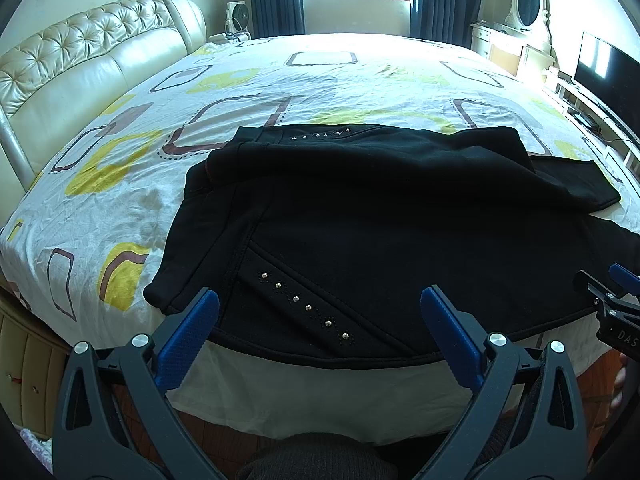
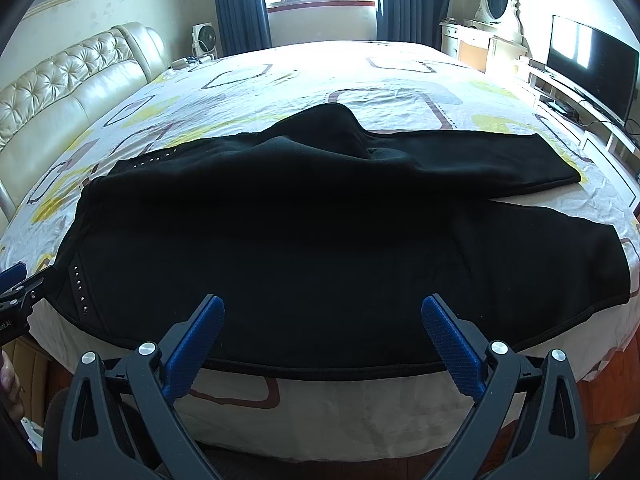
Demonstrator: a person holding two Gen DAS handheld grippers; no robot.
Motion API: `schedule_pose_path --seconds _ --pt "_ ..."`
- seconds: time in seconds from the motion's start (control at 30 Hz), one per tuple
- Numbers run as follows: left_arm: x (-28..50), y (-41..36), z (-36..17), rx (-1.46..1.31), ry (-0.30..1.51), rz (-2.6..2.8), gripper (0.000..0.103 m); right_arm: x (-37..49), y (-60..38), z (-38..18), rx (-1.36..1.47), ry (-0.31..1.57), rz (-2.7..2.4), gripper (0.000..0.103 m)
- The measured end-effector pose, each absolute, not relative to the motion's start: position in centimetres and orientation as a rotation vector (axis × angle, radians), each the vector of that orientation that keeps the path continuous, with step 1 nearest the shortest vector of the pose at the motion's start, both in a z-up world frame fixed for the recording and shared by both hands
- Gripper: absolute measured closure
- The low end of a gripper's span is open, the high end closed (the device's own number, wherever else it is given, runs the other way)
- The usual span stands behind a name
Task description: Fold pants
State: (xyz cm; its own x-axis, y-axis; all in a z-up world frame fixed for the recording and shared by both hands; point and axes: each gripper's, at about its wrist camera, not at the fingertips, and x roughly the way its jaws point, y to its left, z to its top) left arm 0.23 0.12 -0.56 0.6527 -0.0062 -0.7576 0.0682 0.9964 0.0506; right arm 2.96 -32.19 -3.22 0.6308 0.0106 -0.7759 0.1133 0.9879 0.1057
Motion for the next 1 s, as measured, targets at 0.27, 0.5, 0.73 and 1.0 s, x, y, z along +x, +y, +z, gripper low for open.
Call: schedule_pose_path --seconds 0.27,0.5,0.73,1.0 --pt "0.09 0.01 -0.56 0.079 0.859 -0.044 0.002 2.93 -32.18 -3.24 0.148 0.886 -0.060 0.004" --pt "0.08 -0.02 -0.54 0.079 0.858 -0.043 0.002 2.92 -32.00 -3.34 0.148 0.890 -0.057 0.004" --pt "0.07 -0.03 -0.53 0.079 0.858 -0.043 0.002 3.00 -32.02 -3.54 0.146 0.893 -0.052 0.004" --pt "0.08 -0.18 -0.59 0.081 0.859 -0.045 0.002 2.95 -31.94 -3.59 0.146 0.897 -0.049 0.004"
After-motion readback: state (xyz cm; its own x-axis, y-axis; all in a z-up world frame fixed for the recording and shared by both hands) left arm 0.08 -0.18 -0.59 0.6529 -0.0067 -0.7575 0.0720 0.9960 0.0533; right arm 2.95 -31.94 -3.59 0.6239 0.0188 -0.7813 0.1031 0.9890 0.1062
